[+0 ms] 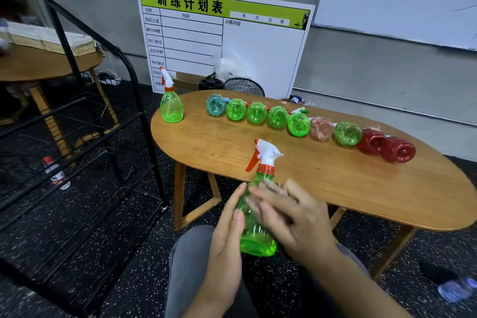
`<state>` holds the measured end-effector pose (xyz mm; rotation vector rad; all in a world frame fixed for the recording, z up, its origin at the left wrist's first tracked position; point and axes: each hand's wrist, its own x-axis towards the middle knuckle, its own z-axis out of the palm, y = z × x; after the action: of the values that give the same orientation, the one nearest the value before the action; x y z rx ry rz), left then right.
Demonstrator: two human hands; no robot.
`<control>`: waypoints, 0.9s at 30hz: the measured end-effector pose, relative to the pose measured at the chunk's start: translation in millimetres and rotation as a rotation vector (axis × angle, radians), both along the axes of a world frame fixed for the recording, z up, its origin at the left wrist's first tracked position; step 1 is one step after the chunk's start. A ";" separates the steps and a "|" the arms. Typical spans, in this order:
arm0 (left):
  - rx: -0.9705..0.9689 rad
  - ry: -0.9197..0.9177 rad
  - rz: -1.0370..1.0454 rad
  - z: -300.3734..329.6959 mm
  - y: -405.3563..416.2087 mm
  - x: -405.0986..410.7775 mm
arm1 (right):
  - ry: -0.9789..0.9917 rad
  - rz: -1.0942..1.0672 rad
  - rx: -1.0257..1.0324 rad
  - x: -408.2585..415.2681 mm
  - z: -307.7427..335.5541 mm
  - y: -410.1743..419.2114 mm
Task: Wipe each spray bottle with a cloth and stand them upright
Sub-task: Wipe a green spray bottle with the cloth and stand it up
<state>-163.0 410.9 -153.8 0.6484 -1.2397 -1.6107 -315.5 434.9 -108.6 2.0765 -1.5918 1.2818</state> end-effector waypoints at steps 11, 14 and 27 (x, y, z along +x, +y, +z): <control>0.062 0.008 0.016 1.3 1.1 2.8 | 0.171 0.098 -0.005 14.3 -15.7 21.1; 0.068 0.047 -0.024 5.2 2.0 3.8 | 0.360 0.152 -0.092 10.2 -18.8 27.2; 0.072 0.041 0.001 -0.9 0.5 0.9 | -0.096 0.017 0.014 8.8 -5.5 1.9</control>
<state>-162.1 411.3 -154.6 0.6577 -1.1562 -1.6657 -306.7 436.7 -114.1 2.0698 -1.6310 1.3999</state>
